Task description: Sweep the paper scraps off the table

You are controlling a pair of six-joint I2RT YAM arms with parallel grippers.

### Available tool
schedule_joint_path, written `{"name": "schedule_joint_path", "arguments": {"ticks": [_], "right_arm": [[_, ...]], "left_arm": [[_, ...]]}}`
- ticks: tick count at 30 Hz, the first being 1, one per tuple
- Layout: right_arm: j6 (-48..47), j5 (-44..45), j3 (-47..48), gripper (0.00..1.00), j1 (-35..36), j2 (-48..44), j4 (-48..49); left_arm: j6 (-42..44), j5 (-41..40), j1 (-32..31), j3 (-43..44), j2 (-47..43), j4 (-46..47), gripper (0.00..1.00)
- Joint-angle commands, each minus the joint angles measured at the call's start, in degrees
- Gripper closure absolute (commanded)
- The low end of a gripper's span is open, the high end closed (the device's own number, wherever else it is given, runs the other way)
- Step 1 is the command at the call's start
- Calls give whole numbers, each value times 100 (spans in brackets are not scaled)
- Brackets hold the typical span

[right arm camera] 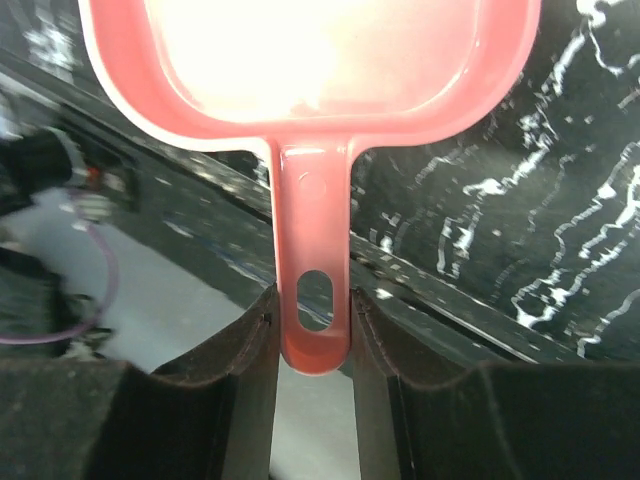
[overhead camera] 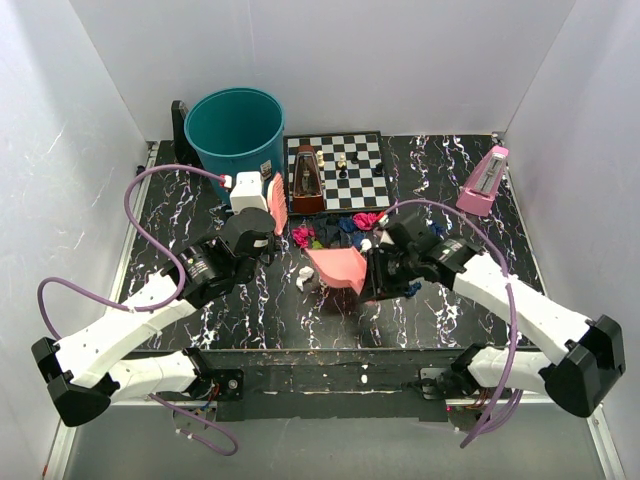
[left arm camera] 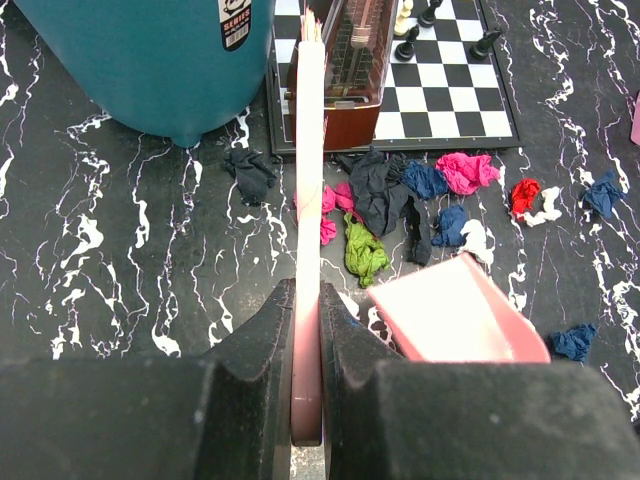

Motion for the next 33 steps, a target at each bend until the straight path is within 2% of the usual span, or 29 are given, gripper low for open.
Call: {"name": "schedule_joint_path", "arguments": {"ticks": [1, 5, 9, 11, 12, 15, 18, 24, 33], "right_arm": [[-525, 1327, -129, 71, 799, 426, -384], [-340, 2495, -436, 71, 1485, 761, -200], [-296, 2787, -718, 71, 1916, 805, 151], [-208, 2884, -823, 68, 2004, 858, 231], [-199, 2911, -859, 62, 2005, 893, 275], [-243, 2849, -1025, 34, 2092, 928, 529], [-138, 3068, -1271, 22, 2242, 753, 801], [64, 3657, -2000, 18, 2365, -150, 1495], [-305, 4360, -2994, 17, 2805, -1637, 3025]], "left_arm": [[-74, -10, -5, 113, 7, 56, 100], [-65, -9, -5, 78, -19, 56, 100], [-39, -1, -5, 78, -55, 56, 100], [-56, 60, -5, 95, -46, 56, 100], [-65, 69, -5, 113, -20, 56, 100], [-100, 140, -5, 139, 42, 56, 100], [-118, 236, -5, 183, 121, 56, 100], [-135, 298, -5, 201, 165, 65, 100], [-100, 447, -5, 280, 148, 65, 100]]}}
